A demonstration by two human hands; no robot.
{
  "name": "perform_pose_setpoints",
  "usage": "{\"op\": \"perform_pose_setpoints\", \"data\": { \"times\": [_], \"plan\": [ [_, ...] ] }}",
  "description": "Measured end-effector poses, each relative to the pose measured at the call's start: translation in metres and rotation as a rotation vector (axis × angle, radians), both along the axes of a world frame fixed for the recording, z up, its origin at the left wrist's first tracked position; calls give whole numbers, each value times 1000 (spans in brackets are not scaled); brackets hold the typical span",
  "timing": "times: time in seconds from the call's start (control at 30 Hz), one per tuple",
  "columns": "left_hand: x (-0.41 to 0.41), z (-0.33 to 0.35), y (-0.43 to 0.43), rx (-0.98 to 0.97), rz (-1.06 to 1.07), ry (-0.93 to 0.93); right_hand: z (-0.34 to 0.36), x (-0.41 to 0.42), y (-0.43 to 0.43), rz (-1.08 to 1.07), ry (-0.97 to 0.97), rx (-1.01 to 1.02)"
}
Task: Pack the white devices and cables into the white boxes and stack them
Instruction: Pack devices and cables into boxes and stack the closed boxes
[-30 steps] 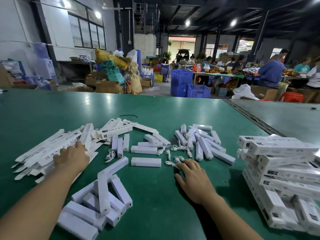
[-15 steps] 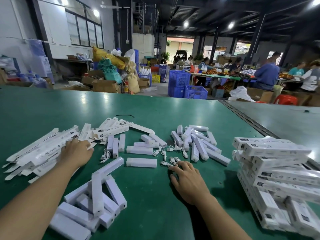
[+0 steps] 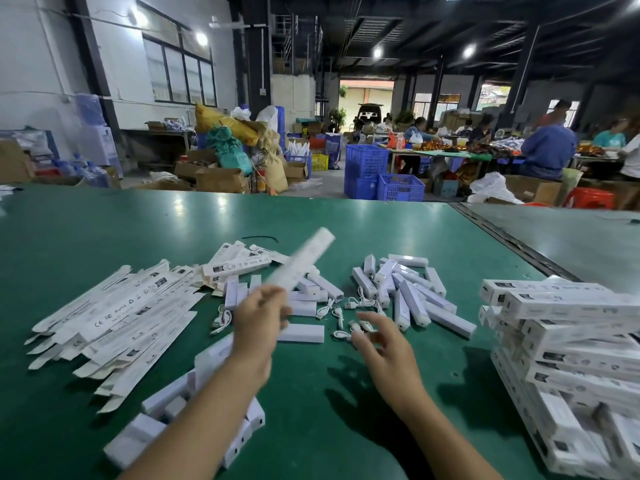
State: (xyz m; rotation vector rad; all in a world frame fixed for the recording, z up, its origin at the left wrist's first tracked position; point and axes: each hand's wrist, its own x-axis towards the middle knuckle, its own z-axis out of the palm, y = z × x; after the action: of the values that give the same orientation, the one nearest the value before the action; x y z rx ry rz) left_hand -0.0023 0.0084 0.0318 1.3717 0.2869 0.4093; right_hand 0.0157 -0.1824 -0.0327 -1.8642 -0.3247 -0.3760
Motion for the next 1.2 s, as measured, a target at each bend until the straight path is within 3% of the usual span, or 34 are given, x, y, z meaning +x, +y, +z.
{"op": "perform_pose_setpoints", "data": {
  "times": [0.1,0.17,0.27,0.4,0.67,0.87,1.2],
  "plan": [
    [-21,-12,-26,-80,-280,44,15,0,4,136,318,535],
    [-28,-20,-30,-89,-445,84,19,1,0,213,429,759],
    [-35,-30,-26,11,-631,148,23,2,-8,250,461,804],
    [-37,-35,-24,-48,-718,178,23,3,-19,295,423,928],
    [-44,-42,-42,-25,-630,71,18,1,-24,129,386,805],
    [-50,-43,-49,215,-721,59,18,-3,-21,134,386,649],
    [-42,-47,-45,191,-619,69,26,-11,-17,193,349,652]
  ]
}}
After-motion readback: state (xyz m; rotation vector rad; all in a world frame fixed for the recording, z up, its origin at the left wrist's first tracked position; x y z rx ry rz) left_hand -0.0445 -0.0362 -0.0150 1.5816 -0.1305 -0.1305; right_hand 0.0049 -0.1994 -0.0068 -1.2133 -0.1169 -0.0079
